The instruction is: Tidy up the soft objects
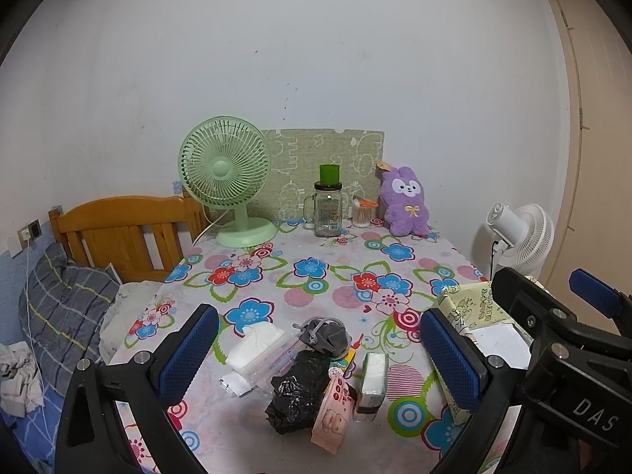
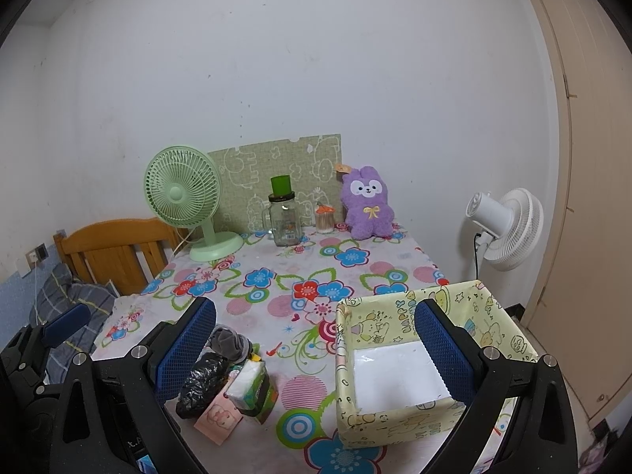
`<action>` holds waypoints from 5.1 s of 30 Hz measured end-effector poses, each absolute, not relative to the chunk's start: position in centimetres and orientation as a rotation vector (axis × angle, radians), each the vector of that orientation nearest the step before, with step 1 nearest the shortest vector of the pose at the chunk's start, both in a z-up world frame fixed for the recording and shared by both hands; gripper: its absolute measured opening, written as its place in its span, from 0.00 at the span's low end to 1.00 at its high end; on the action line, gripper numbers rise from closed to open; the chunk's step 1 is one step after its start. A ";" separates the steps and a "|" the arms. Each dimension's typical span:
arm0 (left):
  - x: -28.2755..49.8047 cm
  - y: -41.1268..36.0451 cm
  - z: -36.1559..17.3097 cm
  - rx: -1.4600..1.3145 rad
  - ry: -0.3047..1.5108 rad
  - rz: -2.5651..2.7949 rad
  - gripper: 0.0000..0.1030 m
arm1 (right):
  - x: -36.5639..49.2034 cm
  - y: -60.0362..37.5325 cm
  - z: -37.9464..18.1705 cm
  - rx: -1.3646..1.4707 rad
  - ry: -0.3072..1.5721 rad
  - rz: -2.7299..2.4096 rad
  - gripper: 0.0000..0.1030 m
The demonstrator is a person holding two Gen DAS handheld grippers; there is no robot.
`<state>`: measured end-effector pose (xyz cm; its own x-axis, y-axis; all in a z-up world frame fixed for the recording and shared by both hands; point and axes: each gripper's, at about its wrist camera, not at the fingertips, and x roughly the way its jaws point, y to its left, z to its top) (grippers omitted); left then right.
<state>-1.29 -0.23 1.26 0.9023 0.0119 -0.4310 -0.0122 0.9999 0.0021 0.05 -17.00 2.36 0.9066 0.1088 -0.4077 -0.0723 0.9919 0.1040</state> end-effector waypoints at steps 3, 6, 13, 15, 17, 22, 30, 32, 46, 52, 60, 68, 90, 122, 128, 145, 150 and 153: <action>-1.2 -0.1 1.1 -0.006 0.452 0.014 0.99 | 0.0 -17.0 2.3 0.087 0.425 0.095 0.98; -1.0 0.1 0.8 0.002 0.460 0.018 0.99 | 0.2 -16.7 2.4 0.074 0.429 0.097 0.98; -0.6 0.7 0.1 -0.004 0.466 0.014 0.98 | 1.1 -15.9 1.8 0.080 0.448 0.114 0.97; -0.4 1.0 -0.2 -0.011 0.470 0.019 0.96 | 1.3 -15.6 1.5 0.076 0.452 0.117 0.96; -0.2 1.2 -0.6 -0.017 0.477 0.021 0.94 | 1.7 -15.3 1.2 0.073 0.460 0.119 0.94; 0.4 1.7 -1.7 -0.024 0.500 0.021 0.93 | 2.1 -14.2 0.2 0.061 0.468 0.137 0.94; 0.8 2.6 -3.5 -0.015 0.531 0.042 0.92 | 3.0 -12.3 -1.6 0.050 0.496 0.184 0.92; 1.0 2.8 -3.8 -0.015 0.543 0.038 0.92 | 3.3 -12.0 -2.1 0.055 0.512 0.190 0.92; 2.8 3.7 -7.0 -0.027 0.640 0.022 0.90 | 5.2 -9.7 -5.4 0.043 0.624 0.203 0.83; 3.6 3.9 -8.3 -0.037 0.678 0.016 0.88 | 6.1 -8.9 -6.9 0.029 0.678 0.210 0.76; 4.4 3.7 -9.7 -0.045 0.717 -0.015 0.76 | 7.4 -8.3 -8.5 0.028 0.743 0.204 0.70; 4.9 3.4 -10.8 -0.051 0.763 -0.044 0.48 | 8.7 -7.8 -10.2 0.024 0.827 0.192 0.49; 3.9 2.5 -9.5 -0.023 0.744 -0.032 0.33 | 8.0 -8.4 -9.5 0.034 0.812 0.206 0.22; 2.0 1.9 -8.1 -0.071 0.745 -0.019 0.29 | 6.0 -9.1 -7.8 0.057 0.776 0.229 0.21; 1.9 1.7 -6.4 -0.068 0.711 -0.026 0.29 | 5.7 -9.4 -6.2 0.063 0.743 0.227 0.21; 2.3 0.4 -2.5 -0.055 0.644 -0.029 0.29 | 5.7 -10.8 -1.8 0.067 0.669 0.217 0.21; 2.6 -0.5 -1.6 -0.048 0.632 -0.028 0.29 | 6.1 -11.6 -0.8 0.070 0.657 0.218 0.21; 2.8 -1.3 -1.0 -0.043 0.621 -0.027 0.29 | 6.2 -12.3 -0.3 0.071 0.647 0.221 0.21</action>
<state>2.79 -1.31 -0.98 0.8127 -0.0380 -0.5814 0.0120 0.9987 -0.0486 6.23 -12.33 -0.30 0.7753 0.2259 -0.5898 -0.1817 0.9742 0.1342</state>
